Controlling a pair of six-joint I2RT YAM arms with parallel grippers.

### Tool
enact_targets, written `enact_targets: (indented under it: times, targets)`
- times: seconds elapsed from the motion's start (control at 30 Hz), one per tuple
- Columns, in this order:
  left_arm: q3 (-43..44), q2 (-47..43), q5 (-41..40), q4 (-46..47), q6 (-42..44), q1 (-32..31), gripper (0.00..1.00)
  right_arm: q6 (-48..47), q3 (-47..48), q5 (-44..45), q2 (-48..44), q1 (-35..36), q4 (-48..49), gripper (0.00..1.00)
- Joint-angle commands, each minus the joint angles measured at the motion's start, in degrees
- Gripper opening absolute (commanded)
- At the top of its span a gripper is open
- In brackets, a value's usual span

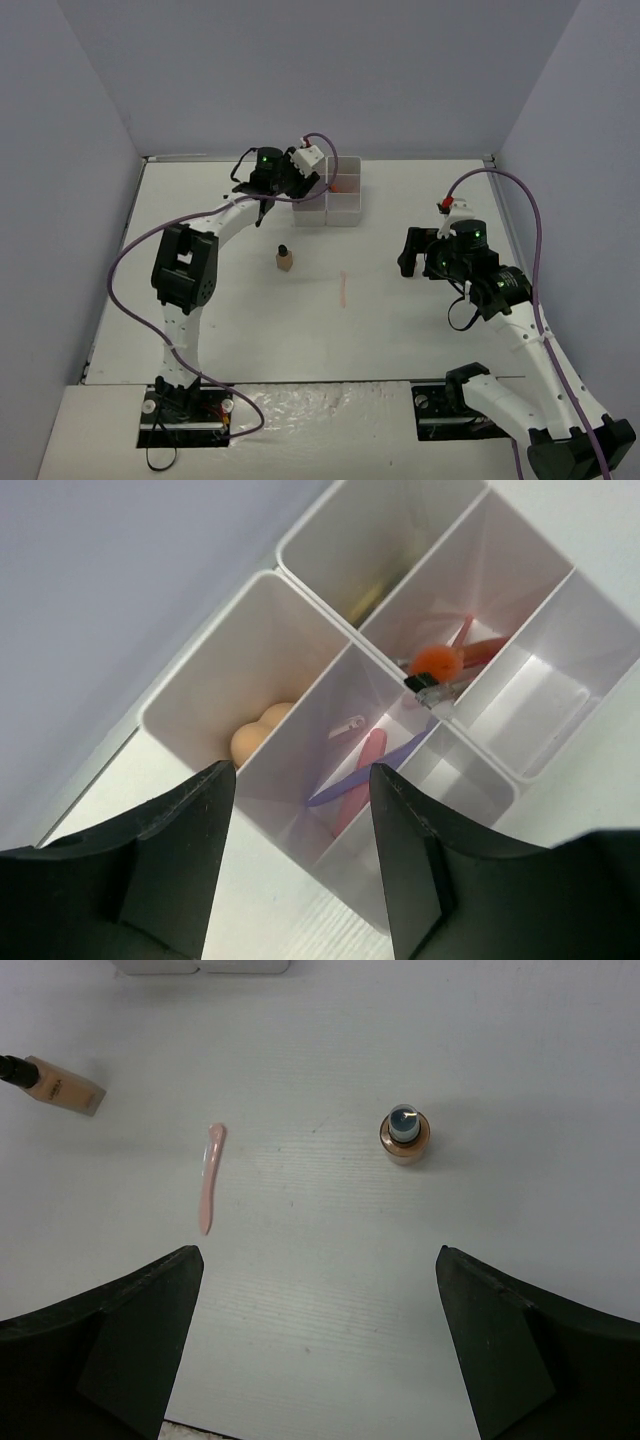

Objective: Organize the makeup

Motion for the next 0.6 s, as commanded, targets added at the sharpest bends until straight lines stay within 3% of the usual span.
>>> enact_targets:
  times: [0.0, 0.07, 0.13, 0.37, 0.57]
  targets:
    - [0.5, -15.0, -13.0, 0.1, -15.5, -4.7, 0.57, 0.2, 0.5, 0.9, -0.4, -0.3, 2.4, 1.00]
    - [-1.1, -18.8, -20.5, -4.5, -21.5, -8.1, 0.69, 0.1, 0.9, 0.8, -0.3, -0.3, 2.4, 1.00]
    - [-1.6, -20.9, -24.0, -11.1, -28.1, -10.2, 0.74, 0.0, 1.1, 0.8, -0.5, -0.3, 2.5, 1.00]
    - [-7.7, -24.0, -35.8, -26.1, -53.1, -22.0, 0.76, -0.1, 1.2, 0.9, -1.3, -0.3, 3.0, 1.00]
    - [-7.5, -18.8, -34.1, -34.1, -64.7, -25.0, 0.76, -0.1, 0.8, 0.5, -2.9, -0.3, 2.9, 1.00]
